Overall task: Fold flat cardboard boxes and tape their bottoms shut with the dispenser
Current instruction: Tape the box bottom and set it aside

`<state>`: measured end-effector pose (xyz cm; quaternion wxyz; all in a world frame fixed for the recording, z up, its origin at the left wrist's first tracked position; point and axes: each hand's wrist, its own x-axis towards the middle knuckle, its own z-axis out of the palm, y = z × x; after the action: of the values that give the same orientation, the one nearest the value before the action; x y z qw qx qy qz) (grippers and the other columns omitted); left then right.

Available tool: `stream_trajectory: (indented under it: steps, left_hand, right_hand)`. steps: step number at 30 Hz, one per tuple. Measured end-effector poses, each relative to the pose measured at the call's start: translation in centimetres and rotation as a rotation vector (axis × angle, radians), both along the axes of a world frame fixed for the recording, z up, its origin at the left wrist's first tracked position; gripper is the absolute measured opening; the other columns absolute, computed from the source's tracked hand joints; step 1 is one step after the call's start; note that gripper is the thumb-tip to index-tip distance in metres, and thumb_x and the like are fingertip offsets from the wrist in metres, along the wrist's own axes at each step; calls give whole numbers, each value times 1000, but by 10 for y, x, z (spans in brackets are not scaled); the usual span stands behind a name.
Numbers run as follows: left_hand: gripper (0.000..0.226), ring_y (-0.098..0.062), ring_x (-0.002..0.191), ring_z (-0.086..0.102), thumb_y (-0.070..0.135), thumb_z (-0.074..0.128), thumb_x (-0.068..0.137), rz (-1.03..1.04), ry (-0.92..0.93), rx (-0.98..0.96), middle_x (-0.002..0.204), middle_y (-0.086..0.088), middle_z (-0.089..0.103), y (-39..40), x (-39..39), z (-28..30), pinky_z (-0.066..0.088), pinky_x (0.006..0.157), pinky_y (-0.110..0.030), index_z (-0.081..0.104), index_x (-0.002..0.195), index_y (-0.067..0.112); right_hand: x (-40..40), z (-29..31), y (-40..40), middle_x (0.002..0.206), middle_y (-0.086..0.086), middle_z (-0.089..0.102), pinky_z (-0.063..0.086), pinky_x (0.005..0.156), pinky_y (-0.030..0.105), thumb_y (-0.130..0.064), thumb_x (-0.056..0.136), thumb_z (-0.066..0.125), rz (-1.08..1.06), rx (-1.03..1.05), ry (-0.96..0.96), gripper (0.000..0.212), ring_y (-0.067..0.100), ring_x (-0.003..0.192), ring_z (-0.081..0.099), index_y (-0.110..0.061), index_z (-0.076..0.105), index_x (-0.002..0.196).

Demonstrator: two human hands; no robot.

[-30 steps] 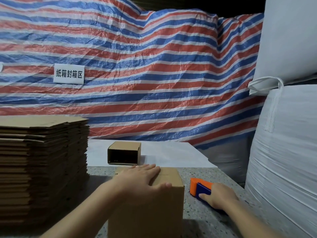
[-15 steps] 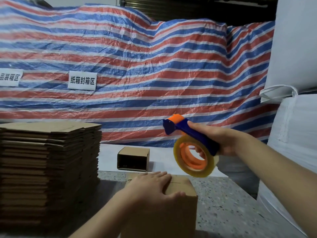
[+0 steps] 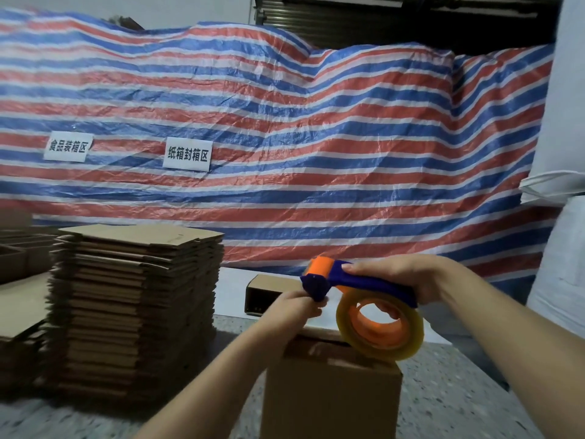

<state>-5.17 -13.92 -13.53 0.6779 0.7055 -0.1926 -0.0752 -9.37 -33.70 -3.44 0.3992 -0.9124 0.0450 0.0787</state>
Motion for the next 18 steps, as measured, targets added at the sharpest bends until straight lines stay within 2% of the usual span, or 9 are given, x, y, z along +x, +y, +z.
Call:
stream_trajectory:
  steps: [3,7,10,12,16,18]
  left_hand:
    - [26,-16,86,70,4,46,95,-8,188,-248,99,-10,75,9,4,2,42,85,-33,67,110,3]
    - [33,-32,94,69,12,33,99,-7,359,-476,94,-23,73,17,6,3,44,77,-36,62,95,-3]
    - [59,-30,90,71,43,34,103,-35,327,-373,95,-21,74,17,8,5,49,80,-37,67,101,-6]
    - [66,-27,91,72,56,42,99,-66,264,-247,98,-17,75,16,7,6,50,85,-37,69,106,-4]
    - [39,-20,89,69,44,56,94,-47,215,-165,90,-7,76,11,-2,12,45,84,-32,71,92,8]
    - [26,-17,89,66,33,56,95,-44,199,-170,93,-5,74,10,-6,13,41,89,-35,69,96,10]
  right_hand:
    - [3,1,3,94,11,78,58,66,30,-76,40,85,-17,-31,8,99,17,70,72,-13,66,114]
    - [3,0,0,94,12,77,58,64,30,-79,25,87,-17,-26,-1,115,17,70,72,-12,66,115]
    - [2,0,-4,90,11,76,57,62,30,-80,28,86,-3,-12,-10,115,17,68,70,-11,66,116]
    - [1,-1,-6,90,11,76,56,61,29,-80,31,85,8,-7,-15,111,17,68,70,-12,66,116]
    - [-1,-1,-7,92,11,76,56,62,29,-79,34,86,33,8,-16,107,17,68,69,-14,66,117]
    - [-1,0,-6,90,11,75,56,61,29,-79,33,87,39,10,-7,108,16,67,69,-13,66,116]
